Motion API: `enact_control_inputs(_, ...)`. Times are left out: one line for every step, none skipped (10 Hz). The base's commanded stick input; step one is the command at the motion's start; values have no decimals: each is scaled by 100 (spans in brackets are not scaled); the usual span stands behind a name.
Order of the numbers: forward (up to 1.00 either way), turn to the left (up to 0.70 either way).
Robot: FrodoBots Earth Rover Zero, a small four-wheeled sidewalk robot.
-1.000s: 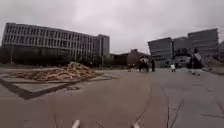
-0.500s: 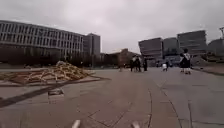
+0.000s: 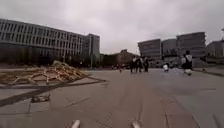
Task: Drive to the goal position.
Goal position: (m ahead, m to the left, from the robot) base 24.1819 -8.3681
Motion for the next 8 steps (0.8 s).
enact_control_inputs(100, 0)
enact_control_inputs(100, 0)
enact_control_inputs(100, 0)
enact_control_inputs(100, 0)
enact_control_inputs(100, 0)
enact_control_inputs(100, 0)
enact_control_inputs(100, 0)
enact_control_inputs(100, 0)
